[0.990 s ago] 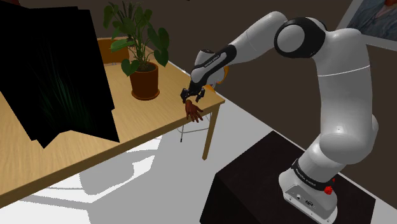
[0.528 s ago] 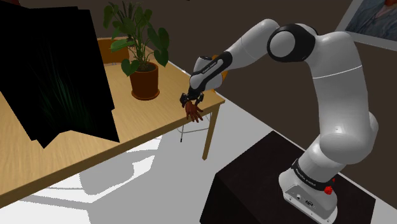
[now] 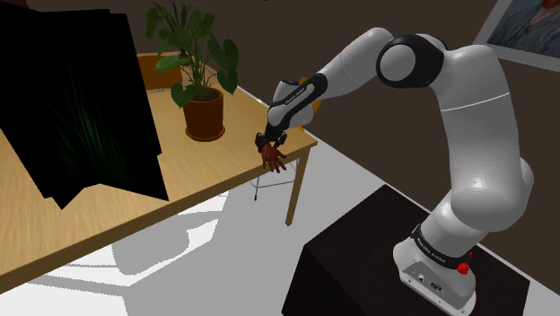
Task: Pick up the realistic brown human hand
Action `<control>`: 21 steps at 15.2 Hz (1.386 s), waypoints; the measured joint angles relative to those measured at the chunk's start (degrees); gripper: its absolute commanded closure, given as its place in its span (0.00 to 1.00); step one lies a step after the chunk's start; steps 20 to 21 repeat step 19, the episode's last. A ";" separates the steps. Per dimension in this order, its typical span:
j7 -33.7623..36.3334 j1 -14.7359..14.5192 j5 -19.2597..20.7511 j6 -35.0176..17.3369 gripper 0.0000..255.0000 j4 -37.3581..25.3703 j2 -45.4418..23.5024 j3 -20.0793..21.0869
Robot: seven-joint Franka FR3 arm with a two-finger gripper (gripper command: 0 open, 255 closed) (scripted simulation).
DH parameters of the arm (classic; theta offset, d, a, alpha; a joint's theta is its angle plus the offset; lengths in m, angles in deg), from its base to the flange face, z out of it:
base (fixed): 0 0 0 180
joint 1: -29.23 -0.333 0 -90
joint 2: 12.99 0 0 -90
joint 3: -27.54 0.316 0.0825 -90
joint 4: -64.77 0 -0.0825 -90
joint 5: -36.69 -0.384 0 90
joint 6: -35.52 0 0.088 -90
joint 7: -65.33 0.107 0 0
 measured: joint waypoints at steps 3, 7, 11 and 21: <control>-0.02 0.02 -0.01 -0.01 1.00 0.02 0.01 0.01; 0.14 0.00 0.00 1.37 1.00 0.63 1.94 0.01; 0.22 0.11 0.00 3.39 1.00 0.99 4.32 0.00; 0.71 0.04 0.08 7.29 1.00 1.28 8.54 -0.03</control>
